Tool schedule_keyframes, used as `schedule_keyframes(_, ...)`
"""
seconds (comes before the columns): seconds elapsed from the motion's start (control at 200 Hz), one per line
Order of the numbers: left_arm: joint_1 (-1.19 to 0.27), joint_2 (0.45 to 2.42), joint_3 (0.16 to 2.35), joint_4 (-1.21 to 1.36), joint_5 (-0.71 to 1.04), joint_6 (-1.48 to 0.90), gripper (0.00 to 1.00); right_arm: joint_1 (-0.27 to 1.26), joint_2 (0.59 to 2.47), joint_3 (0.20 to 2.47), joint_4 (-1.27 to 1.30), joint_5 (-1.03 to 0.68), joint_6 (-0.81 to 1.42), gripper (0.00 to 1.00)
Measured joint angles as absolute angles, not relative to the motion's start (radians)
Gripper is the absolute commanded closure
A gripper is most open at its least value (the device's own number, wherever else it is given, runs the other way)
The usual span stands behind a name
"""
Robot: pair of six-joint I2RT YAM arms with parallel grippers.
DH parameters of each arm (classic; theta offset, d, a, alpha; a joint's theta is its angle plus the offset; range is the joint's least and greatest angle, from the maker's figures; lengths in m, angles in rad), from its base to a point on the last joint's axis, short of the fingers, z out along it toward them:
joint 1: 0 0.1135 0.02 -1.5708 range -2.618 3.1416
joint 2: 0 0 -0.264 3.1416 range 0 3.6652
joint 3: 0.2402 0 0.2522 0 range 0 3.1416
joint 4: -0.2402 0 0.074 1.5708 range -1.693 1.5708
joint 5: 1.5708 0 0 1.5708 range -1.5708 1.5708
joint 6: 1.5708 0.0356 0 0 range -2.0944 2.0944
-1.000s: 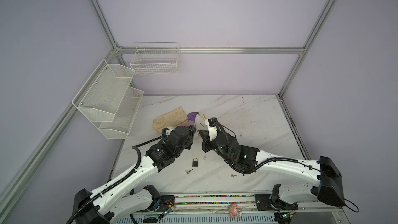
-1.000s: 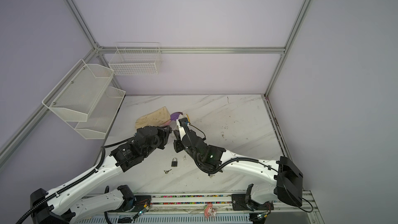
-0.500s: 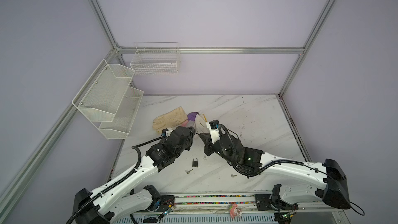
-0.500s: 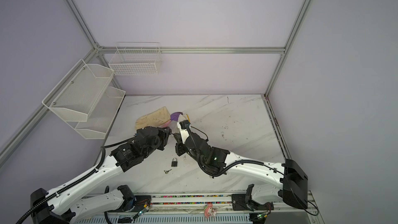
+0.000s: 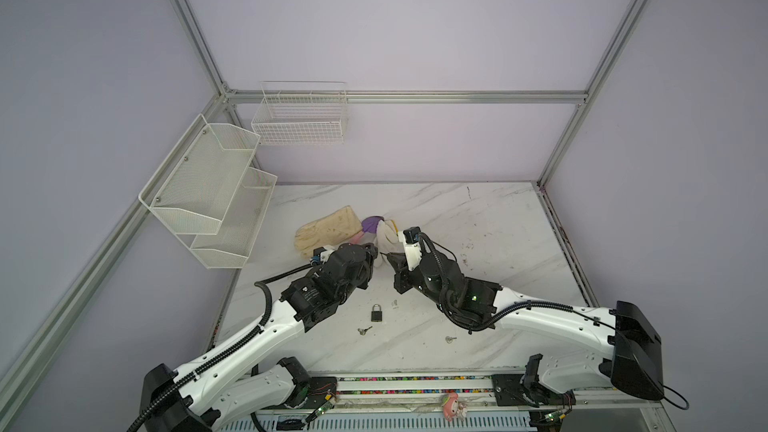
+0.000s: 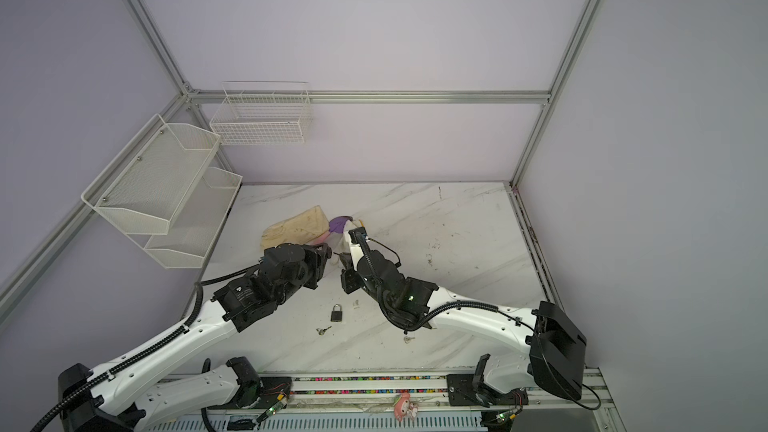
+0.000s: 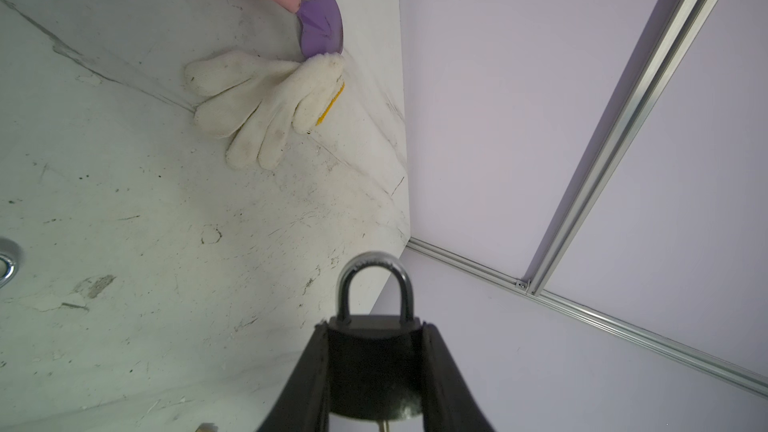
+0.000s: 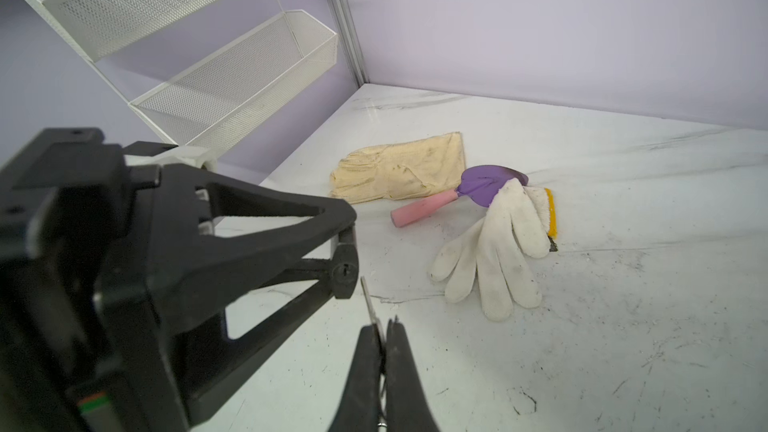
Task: Unlock with the key
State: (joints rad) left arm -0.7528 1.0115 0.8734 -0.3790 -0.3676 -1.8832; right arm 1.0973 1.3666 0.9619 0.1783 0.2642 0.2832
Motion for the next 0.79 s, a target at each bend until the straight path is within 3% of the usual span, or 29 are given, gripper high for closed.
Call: schedule_keyframes(0.795, -0.75, 1.01, 0.873, -0.351, -0.377, -1.89, 1.0, 1.081, 1.394, 0.962, 0.252, 0.226, 0.306, 1.0)
